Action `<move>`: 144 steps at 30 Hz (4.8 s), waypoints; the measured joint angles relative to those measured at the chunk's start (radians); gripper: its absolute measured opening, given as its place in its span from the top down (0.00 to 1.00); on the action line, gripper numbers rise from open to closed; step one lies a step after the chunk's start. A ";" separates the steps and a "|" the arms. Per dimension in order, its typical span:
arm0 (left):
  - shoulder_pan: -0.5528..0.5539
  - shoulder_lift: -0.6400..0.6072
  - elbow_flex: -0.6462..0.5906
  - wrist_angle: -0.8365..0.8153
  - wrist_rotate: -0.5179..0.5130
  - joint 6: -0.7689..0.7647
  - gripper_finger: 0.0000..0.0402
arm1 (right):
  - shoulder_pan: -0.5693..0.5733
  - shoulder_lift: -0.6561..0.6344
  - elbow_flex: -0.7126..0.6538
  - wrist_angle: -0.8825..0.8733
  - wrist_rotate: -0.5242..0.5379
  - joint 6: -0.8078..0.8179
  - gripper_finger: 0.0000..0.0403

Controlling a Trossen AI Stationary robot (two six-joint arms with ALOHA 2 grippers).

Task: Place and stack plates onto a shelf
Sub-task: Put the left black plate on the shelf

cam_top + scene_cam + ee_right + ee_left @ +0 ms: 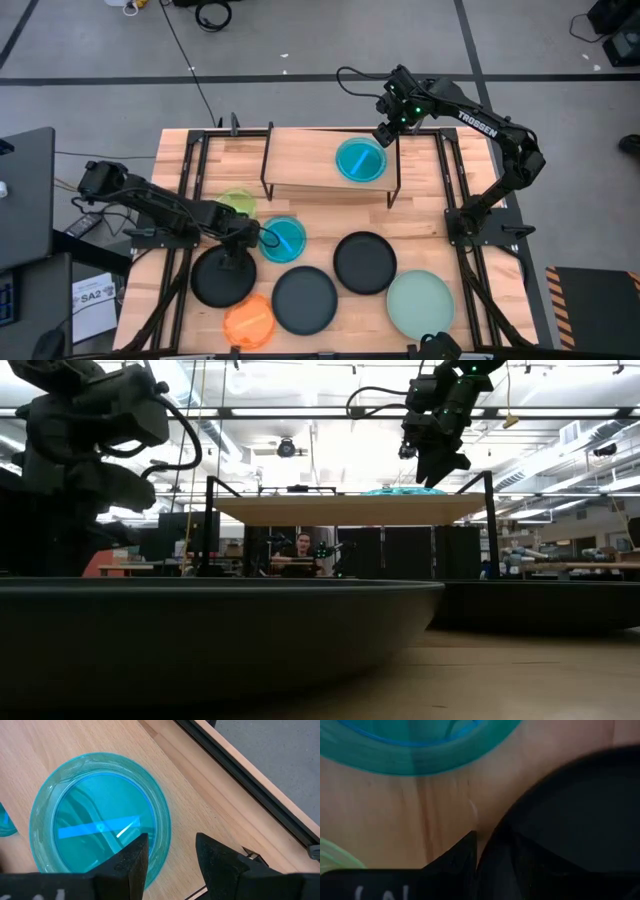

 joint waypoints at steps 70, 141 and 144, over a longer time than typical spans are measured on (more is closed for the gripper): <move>0.003 -0.101 0.199 -0.282 -0.172 -0.070 0.94 | 0.000 0.000 0.000 0.000 0.000 0.000 0.58; 0.799 0.185 0.780 -0.035 -0.302 0.033 0.95 | 0.000 0.000 0.000 0.023 0.000 0.000 0.58; 0.801 0.189 0.780 -0.039 -0.294 0.033 0.95 | 0.000 0.000 0.000 0.023 0.000 0.000 0.58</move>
